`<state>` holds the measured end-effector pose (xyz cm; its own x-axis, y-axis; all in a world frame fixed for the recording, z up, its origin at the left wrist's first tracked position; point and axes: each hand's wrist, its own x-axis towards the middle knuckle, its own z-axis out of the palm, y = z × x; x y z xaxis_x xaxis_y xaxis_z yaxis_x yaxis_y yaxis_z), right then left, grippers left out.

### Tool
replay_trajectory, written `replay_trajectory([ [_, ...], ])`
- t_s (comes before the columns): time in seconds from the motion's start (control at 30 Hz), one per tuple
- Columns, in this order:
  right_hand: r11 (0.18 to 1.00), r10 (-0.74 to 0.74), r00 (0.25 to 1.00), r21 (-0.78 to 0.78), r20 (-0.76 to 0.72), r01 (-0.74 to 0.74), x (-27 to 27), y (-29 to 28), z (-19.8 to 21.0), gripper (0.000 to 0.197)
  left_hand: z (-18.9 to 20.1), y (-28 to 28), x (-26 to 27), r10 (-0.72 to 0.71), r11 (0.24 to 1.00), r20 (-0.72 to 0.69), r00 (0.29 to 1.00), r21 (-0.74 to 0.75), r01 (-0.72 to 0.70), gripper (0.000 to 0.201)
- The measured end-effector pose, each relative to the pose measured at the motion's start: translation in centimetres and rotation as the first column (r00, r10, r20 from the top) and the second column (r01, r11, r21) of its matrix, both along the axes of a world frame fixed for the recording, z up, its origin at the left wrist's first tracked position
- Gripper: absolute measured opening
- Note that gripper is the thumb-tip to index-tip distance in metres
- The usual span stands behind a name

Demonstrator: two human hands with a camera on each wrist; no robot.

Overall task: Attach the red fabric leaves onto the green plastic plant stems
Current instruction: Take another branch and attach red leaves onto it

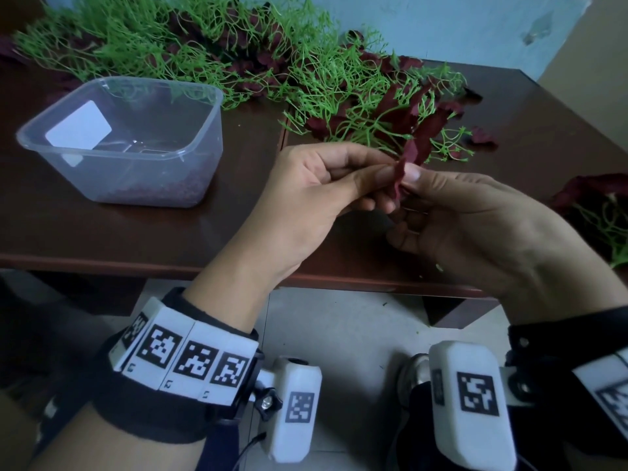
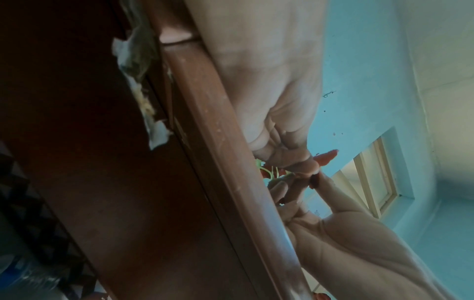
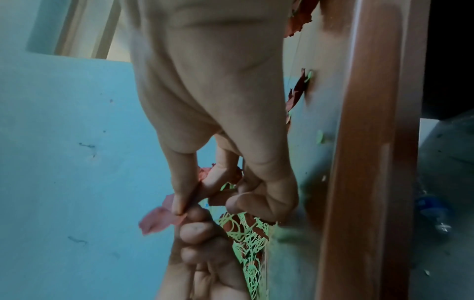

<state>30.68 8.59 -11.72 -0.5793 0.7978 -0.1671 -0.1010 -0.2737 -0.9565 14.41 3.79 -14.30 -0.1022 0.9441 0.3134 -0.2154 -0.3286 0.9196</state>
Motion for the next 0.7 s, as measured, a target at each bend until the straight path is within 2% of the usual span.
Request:
replay_trajectory([
  [0.13, 1.0, 0.01, 1.0, -0.024, 0.015, -0.009, 0.26, 0.1, 0.15, 0.018, -0.14, -0.11, 0.13, 0.002, 0.999, 0.02, 1.0, -0.039, -0.001, 0.009],
  [0.23, 1.0, 0.0, 1.0, -0.026, 0.021, 0.001, 0.04, 0.05, 0.13, 0.019, -0.17, -0.24, -0.02, 0.012, 0.998, 0.035, 0.999, -0.056, -0.01, 0.016],
  [0.4, 1.0, -0.02, 0.999, -0.018, -0.025, 0.02, 0.15, -0.18, 0.42, 0.011, 0.01, -0.18, -0.02, -0.018, 0.996, 0.084, 0.996, -0.081, 0.025, 0.018],
  [0.47, 0.999, -0.029, 0.999, -0.026, -0.046, 0.028, 0.19, -0.16, 0.41, 0.015, 0.04, -0.01, 0.0, -0.022, 0.996, 0.086, 0.996, -0.083, 0.029, 0.016],
  [0.57, 0.998, -0.048, 0.997, -0.035, -0.065, 0.046, 0.19, 0.01, 0.38, 0.037, -0.16, 0.27, 0.03, -0.04, 0.997, 0.06, 0.997, -0.069, 0.044, 0.01],
  [0.7, 0.998, -0.044, 0.998, -0.053, -0.047, 0.041, 0.28, 0.02, 0.54, 0.029, -0.35, 0.36, 0.06, -0.051, 0.998, -0.017, 0.999, -0.026, 0.05, 0.008],
])
